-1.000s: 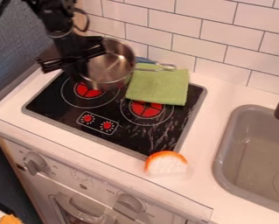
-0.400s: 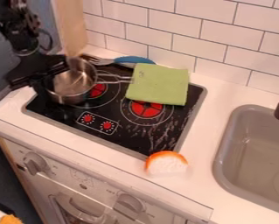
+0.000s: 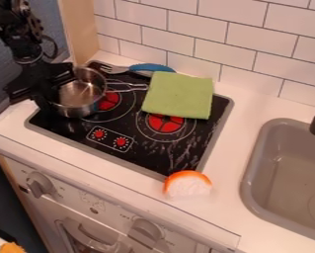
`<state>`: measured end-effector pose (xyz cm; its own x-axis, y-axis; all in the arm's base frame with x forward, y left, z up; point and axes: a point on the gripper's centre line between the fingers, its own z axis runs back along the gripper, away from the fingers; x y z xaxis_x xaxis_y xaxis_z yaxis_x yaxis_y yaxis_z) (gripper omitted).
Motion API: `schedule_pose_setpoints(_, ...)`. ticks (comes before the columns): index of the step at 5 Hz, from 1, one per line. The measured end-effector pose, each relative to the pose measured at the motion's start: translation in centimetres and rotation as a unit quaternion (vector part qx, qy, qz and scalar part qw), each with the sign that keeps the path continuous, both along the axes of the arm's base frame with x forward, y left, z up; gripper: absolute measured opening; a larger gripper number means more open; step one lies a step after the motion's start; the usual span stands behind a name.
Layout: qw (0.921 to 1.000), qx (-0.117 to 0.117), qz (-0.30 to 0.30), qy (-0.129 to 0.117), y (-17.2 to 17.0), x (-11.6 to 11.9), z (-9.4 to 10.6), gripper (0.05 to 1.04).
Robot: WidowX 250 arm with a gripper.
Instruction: Move the silver pot in the left side of the burner
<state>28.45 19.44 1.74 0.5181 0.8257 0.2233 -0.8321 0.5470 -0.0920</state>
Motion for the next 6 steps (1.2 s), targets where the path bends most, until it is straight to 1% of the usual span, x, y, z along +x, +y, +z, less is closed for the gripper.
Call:
schedule_pose_setpoints(1,1.0,-0.003,0.007,-0.003,0.0,0.1,0.0,0.575)
schedule_pose_setpoints(2,0.9999,-0.003,0.011,-0.006,0.0,0.1,0.0,0.877)
schedule_pose_setpoints(3,0.9999,-0.002,0.015,0.0,0.0,0.0,0.0,1.011)
schedule_pose_setpoints(4,0.9999,0.009,0.007,-0.002,-0.1,0.9,1.3,1.006)
schedule_pose_setpoints(5,0.9994,0.031,0.002,-0.015,-0.3,1.7,4.0,1.001)
schedule_pose_setpoints(6,0.9973,0.072,0.008,0.017,-1.3,2.1,7.3,1.001)
